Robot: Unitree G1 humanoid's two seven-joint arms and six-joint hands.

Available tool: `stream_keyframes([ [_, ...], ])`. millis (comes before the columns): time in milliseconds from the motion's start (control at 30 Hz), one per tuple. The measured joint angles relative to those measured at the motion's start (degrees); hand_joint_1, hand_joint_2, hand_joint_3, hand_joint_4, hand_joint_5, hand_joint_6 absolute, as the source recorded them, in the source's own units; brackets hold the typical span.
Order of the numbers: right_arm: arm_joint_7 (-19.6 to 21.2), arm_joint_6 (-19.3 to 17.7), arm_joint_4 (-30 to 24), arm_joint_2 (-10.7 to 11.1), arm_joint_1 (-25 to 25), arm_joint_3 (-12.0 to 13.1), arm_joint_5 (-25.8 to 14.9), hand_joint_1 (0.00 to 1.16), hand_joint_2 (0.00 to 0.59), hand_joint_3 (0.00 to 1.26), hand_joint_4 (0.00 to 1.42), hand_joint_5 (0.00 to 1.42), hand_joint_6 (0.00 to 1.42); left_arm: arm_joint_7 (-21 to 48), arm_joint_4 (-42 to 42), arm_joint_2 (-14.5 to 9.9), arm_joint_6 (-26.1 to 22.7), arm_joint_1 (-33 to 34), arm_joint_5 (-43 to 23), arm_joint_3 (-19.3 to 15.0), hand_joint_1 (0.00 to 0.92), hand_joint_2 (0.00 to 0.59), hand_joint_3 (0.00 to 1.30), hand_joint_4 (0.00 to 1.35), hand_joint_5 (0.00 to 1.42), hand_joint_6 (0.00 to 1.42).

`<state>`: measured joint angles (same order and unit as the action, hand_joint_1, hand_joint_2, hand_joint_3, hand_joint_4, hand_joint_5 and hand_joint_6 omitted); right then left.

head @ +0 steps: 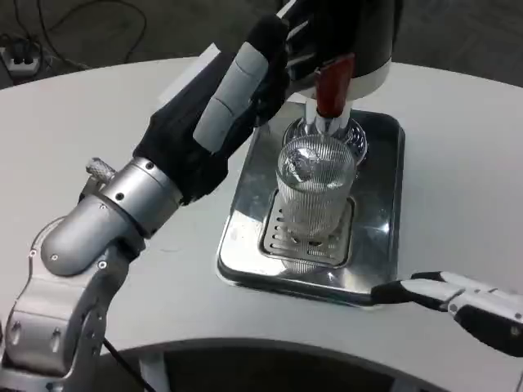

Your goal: Grasp the cup under the faucet to collect the drink, then remove the cup.

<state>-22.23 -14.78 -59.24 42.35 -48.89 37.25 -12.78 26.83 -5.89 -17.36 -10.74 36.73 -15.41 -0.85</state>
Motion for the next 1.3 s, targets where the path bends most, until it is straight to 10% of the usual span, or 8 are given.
stream_keyframes([
  [1300, 0.74, 1.14, 0.00, 1.21, 3.11, -2.00, 0.10, 0.53, 0.425, 0.17, 0.14, 0.08, 0.07, 11.08, 11.48, -10.99, 17.95, 9.66, 17.23, 8.18, 0.000, 0.094, 0.01, 0.04, 0.13, 0.08],
])
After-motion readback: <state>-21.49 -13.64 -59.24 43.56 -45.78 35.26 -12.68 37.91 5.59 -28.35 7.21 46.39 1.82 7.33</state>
